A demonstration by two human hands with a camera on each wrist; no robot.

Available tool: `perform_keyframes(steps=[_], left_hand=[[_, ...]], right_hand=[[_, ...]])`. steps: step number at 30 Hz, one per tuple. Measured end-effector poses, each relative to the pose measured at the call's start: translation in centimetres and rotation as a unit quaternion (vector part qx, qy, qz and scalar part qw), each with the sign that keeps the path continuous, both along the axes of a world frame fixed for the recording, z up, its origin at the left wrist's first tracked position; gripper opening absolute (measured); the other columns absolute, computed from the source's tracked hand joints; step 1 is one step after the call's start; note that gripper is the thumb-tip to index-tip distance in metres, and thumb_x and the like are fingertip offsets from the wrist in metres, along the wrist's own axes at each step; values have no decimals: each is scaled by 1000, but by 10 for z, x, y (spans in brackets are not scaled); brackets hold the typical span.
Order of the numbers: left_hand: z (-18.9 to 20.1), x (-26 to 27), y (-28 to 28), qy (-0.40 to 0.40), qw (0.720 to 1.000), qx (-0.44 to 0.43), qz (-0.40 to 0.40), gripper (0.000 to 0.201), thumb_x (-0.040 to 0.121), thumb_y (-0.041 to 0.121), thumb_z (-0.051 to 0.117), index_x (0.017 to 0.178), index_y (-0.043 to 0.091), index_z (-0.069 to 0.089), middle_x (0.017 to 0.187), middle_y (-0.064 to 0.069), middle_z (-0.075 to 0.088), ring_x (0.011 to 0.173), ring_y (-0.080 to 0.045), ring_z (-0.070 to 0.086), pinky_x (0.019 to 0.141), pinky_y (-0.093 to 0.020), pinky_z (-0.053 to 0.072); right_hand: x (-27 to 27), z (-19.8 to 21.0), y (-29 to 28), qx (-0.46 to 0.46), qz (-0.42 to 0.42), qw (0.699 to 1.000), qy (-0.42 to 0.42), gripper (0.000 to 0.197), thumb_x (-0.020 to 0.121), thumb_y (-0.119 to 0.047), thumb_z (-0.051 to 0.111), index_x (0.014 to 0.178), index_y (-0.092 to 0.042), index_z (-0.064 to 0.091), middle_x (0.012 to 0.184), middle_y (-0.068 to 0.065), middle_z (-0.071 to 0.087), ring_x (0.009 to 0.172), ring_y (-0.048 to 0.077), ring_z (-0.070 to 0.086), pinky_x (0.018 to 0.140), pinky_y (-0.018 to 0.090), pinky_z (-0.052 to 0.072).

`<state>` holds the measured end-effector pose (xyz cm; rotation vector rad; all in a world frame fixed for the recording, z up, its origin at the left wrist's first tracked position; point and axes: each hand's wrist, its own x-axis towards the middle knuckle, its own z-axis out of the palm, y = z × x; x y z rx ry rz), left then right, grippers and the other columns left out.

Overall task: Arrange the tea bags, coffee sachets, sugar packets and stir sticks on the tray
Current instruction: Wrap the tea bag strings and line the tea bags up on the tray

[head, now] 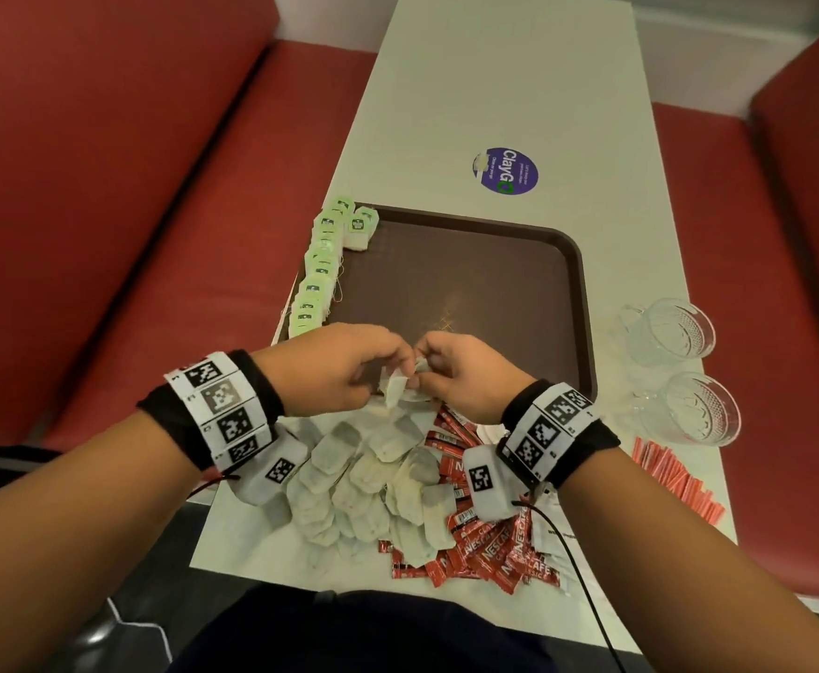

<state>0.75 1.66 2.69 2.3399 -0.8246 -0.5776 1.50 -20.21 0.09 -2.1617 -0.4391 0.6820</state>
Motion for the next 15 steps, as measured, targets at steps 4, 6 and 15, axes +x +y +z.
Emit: perform_keyframes(steps=[4,6,15], left_hand=[[2,-2,-2,-57,998,-24,-5,36,83,13,75,112,32,67,102,13,56,81,14,50,69,-3,32],[2,0,-2,-77,997,-24,-6,36,83,17,75,113,36,67,103,13,58,84,9,51,72,-5,33],[-3,4,5,-133,990,-43,27,12,85,19,76,94,25,73,103,12,55,89,-6,58,78,-30,50]], right_hand=[[-2,-1,-1,22,-1,1000,1,6,97,-17,61,103,-18,63,83,16,70,69,29,63,68,39,53],[-3,-1,-1,48,-9,999,15,8,97,-16,62,95,-23,64,78,5,69,66,14,61,66,32,52],[-2,-10,-1,86,-25,993,78,17,94,-8,66,109,-14,64,91,6,72,71,25,68,70,35,59]])
